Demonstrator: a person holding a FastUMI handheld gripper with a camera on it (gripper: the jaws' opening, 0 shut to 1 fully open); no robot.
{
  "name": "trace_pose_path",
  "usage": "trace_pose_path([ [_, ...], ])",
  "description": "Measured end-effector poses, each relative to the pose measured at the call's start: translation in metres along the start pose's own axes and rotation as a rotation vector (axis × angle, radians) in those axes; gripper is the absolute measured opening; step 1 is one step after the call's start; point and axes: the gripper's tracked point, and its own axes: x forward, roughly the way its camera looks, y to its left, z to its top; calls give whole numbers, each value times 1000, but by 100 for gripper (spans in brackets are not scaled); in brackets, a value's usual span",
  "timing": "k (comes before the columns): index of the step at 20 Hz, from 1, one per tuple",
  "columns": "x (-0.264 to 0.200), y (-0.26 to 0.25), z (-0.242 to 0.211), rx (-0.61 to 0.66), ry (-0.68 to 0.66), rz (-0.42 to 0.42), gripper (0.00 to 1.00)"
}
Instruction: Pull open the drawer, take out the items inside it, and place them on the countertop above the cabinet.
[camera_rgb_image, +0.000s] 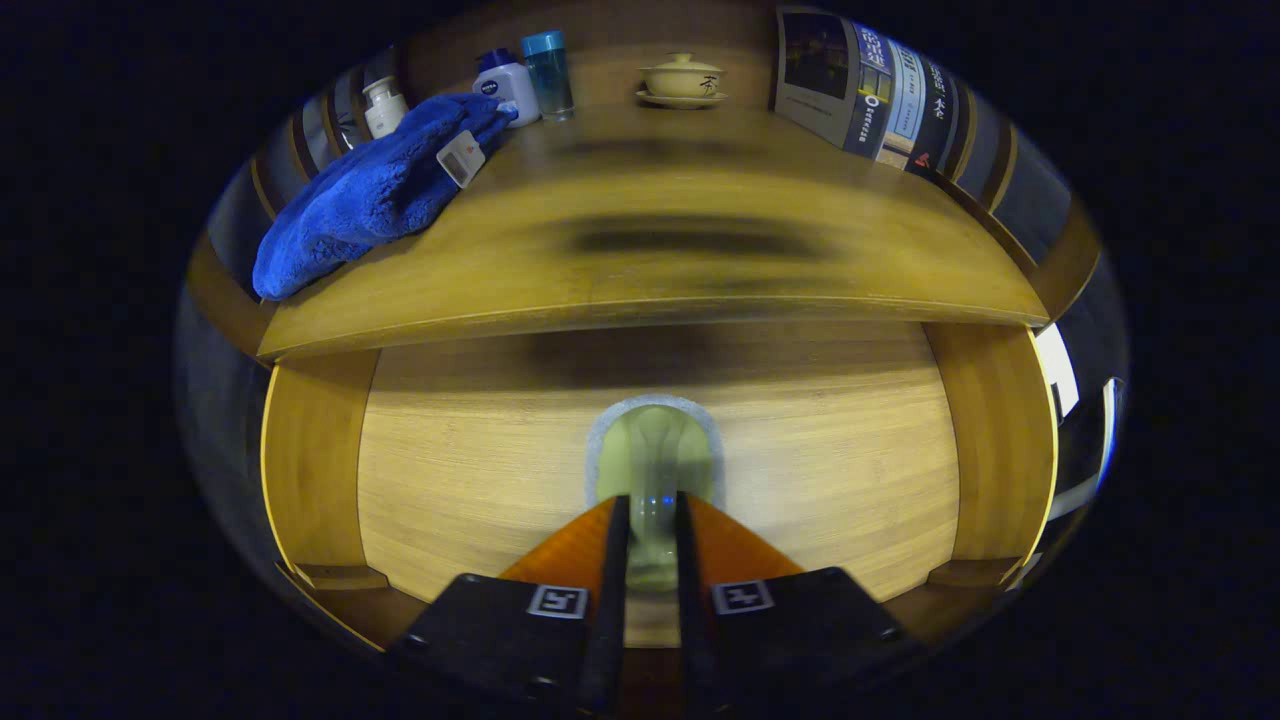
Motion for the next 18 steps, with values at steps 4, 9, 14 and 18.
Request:
trace_pose_path([
  [4, -24, 0, 7, 43, -39, 27, 25],
  [9, -71, 1, 16, 25, -87, 46, 25],
  [14, -115, 1, 25, -11, -132, 47, 24],
  [18, -145, 3, 36, -51, -159, 45, 24],
])
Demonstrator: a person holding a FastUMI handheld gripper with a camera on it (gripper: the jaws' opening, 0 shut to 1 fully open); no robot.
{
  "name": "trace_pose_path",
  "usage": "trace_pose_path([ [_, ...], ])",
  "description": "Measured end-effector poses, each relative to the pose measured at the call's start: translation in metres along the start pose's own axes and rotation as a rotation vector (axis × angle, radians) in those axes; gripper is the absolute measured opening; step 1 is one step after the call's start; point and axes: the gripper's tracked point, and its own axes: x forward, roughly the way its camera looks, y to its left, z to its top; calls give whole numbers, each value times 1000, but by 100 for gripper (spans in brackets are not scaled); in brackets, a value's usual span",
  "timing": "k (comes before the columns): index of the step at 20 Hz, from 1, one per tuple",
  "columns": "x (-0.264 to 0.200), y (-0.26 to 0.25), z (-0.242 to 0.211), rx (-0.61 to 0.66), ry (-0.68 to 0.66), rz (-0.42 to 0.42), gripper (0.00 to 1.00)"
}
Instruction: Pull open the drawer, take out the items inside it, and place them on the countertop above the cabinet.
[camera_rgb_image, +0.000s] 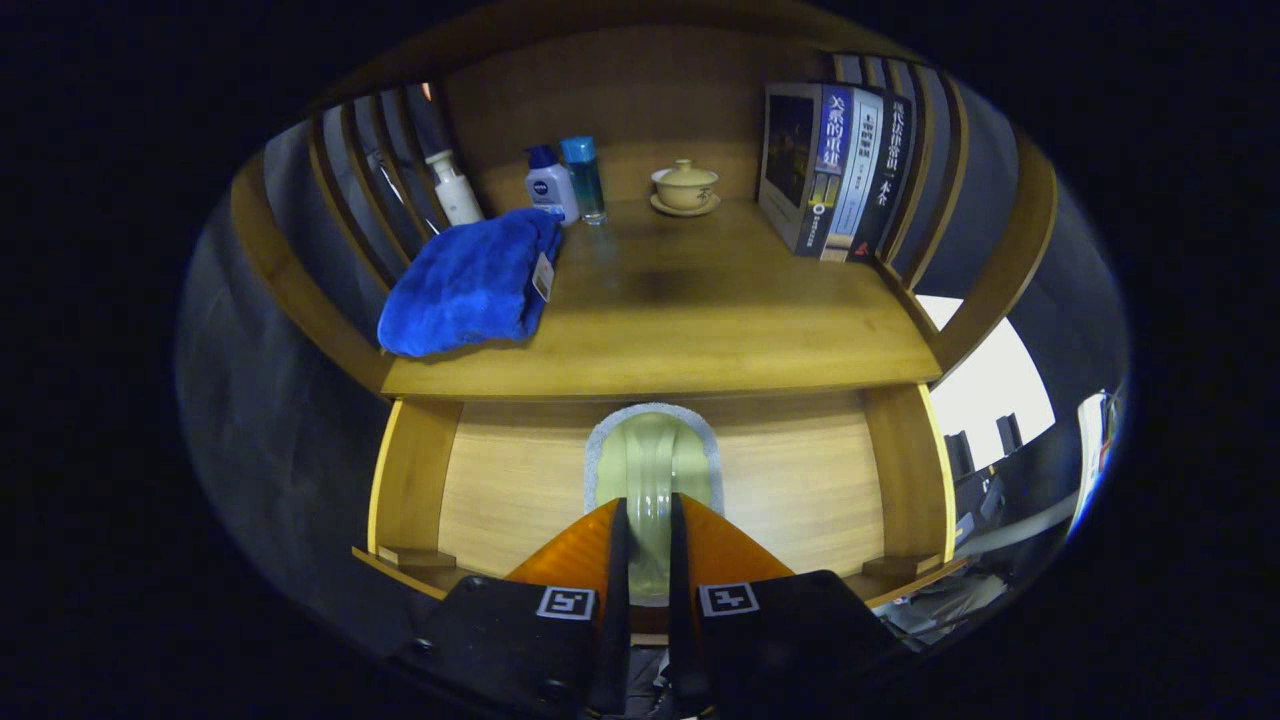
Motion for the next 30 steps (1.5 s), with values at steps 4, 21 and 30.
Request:
trace_pose_path([
  [4, -12, 3, 30, -17, -34, -7, 24],
  [21, 84, 9, 175, -41, -82, -79, 24],
  [30, 104, -1, 183, -15, -129, -99, 33],
])
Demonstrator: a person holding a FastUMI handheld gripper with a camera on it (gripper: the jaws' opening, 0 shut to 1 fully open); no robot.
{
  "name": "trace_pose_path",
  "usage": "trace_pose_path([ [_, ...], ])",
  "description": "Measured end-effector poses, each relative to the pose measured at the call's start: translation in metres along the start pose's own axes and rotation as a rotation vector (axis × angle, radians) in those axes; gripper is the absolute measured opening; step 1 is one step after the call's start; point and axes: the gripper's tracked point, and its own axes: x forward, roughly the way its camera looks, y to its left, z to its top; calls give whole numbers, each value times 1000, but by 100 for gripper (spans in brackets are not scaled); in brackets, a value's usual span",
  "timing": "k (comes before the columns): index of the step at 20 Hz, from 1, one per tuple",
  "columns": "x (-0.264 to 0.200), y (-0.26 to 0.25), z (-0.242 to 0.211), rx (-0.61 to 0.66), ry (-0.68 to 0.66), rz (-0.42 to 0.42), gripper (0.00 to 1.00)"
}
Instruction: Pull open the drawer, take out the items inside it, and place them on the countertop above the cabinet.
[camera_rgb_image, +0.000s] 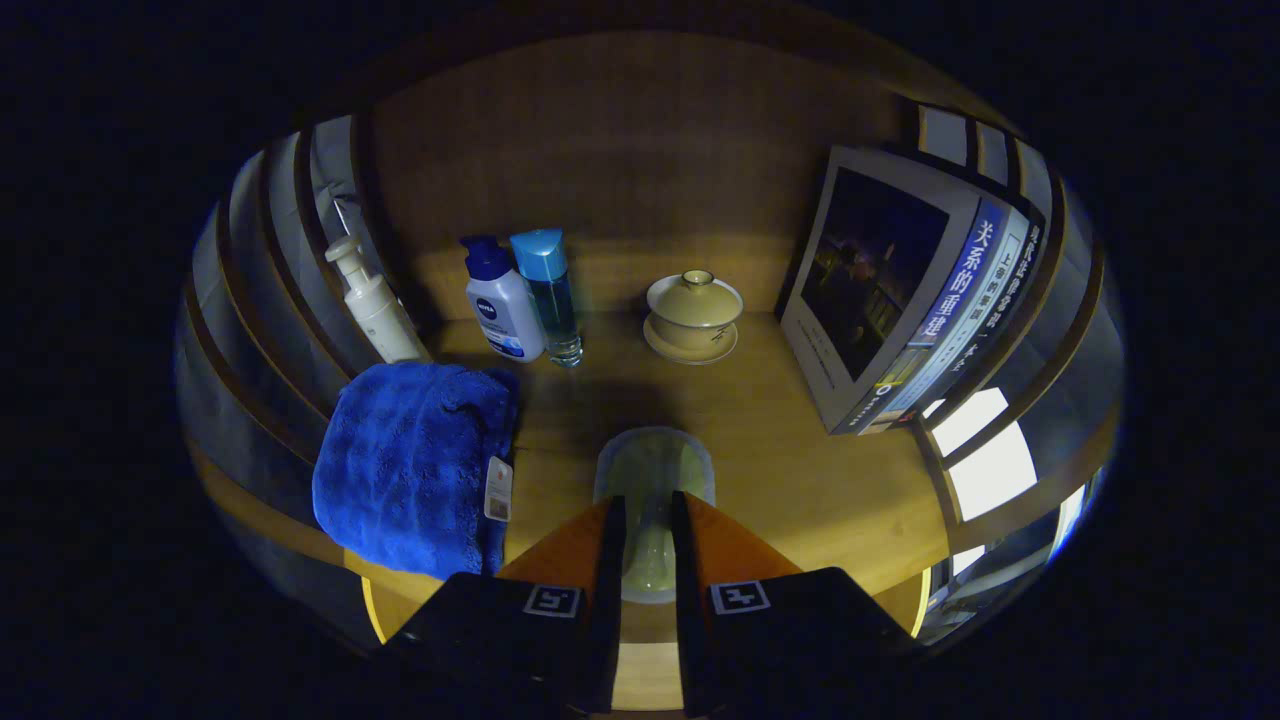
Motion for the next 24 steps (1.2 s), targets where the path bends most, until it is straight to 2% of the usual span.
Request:
trace_pose_path([
  [2, -8, -1, -1, 16, -28, 10, 32],
  [3, -11, 0, -3, 28, -41, 21, 36],
  [5, -22, -1, -9, 40, -73, 35, 54],
  [8, -45, -4, -16, 30, -141, 32, 57],
  [9, -50, -6, -18, 29, -168, 26, 62],
  [11, -69, -8, -21, 23, -221, 28, 89],
  [13, -88, -10, -23, 30, -281, 32, 99],
  [16, -122, -11, -26, 47, -383, 52, 99],
  [20, -171, -14, -42, -18, -517, 66, 99],
  [24, -198, -16, -73, -45, -605, 75, 99],
])
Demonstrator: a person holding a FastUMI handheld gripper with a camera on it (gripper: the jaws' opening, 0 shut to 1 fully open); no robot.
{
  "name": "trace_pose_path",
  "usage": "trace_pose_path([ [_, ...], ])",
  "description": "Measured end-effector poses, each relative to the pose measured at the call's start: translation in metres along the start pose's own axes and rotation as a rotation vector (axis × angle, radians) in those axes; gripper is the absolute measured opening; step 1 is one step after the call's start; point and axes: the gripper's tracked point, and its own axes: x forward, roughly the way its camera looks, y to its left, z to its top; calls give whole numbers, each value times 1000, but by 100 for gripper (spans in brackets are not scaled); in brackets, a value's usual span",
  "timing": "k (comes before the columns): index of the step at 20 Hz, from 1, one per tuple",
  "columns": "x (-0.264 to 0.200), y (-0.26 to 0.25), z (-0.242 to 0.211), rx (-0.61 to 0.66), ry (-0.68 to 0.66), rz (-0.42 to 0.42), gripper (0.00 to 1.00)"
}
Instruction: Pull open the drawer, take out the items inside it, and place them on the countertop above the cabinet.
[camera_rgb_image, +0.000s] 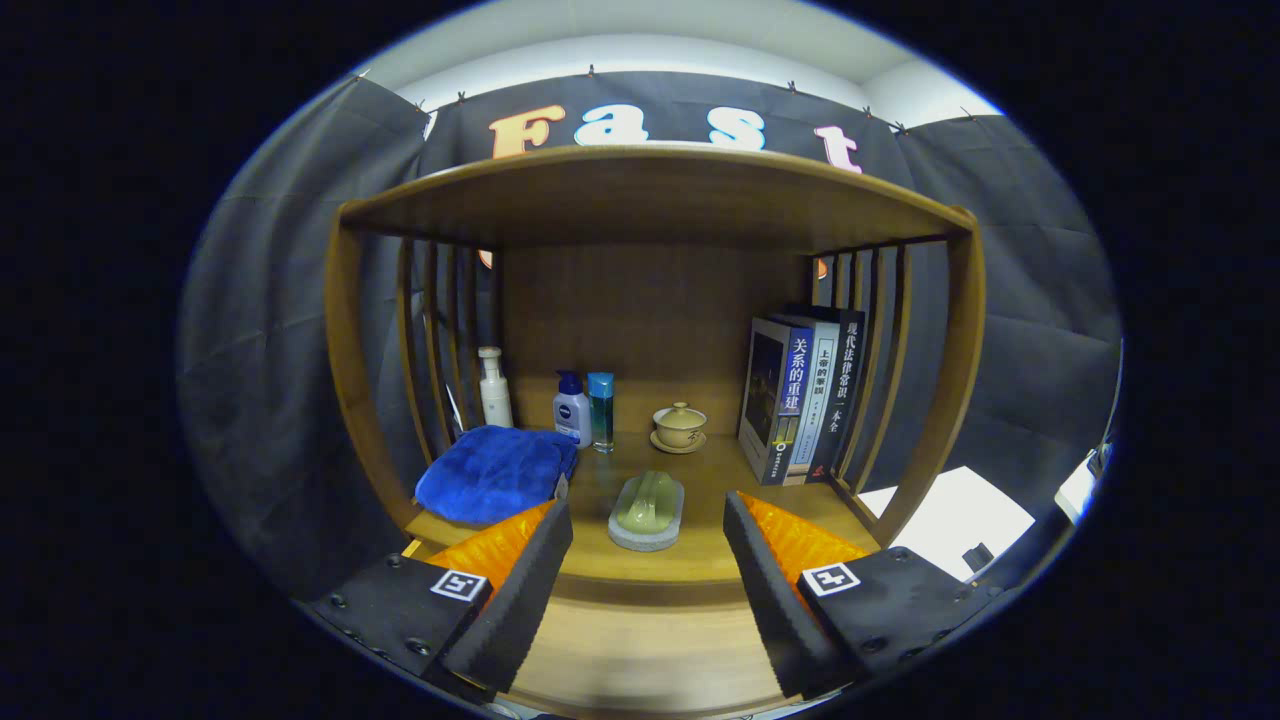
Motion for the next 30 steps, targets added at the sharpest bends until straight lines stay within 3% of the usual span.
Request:
trace_pose_path([
  [16, -99, -28, -98, 44, -142, -29, 99],
  [30, -118, -55, -206, 123, -25, -64, 99],
])
